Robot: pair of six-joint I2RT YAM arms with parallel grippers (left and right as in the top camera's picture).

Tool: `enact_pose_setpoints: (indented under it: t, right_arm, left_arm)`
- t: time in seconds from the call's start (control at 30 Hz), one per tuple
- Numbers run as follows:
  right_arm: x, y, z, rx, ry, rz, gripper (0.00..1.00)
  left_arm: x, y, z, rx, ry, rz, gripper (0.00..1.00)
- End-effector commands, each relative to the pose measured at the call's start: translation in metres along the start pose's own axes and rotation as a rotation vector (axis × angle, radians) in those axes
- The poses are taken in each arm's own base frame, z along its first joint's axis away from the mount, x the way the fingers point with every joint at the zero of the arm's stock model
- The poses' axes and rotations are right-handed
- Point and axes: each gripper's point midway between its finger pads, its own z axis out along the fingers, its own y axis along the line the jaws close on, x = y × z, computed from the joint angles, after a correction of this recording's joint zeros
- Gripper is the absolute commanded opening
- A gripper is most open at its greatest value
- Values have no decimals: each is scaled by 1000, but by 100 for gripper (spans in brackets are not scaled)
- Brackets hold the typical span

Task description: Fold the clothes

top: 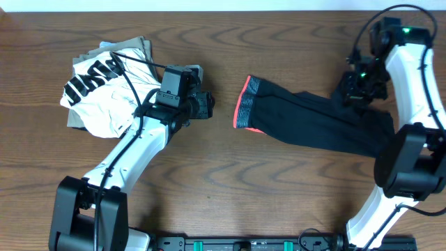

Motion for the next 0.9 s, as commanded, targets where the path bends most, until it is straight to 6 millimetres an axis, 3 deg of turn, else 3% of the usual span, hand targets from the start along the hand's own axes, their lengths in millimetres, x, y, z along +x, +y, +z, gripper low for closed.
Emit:
enact_pose_setpoints:
  t: [0.0, 0.1, 0.23, 0.33, 0.87]
  right_arm:
    - [10, 15, 10, 8, 39, -51, 1]
    - [17, 26, 23, 10, 66, -82, 2]
    - [28, 42, 38, 2, 109, -124, 17]
    - [33, 47, 42, 12, 127, -162, 20]
    - [15, 0, 36, 25, 54, -40, 23]
  left_arm:
    - [-5, -1, -5, 5, -16, 9, 51]
    - [-5, -1, -5, 5, -16, 9, 51]
    - [-5, -1, -5, 5, -14, 9, 51]
    - [-4, -1, -5, 4, -12, 8, 51]
    - [-2, 0, -5, 1, -2, 6, 52]
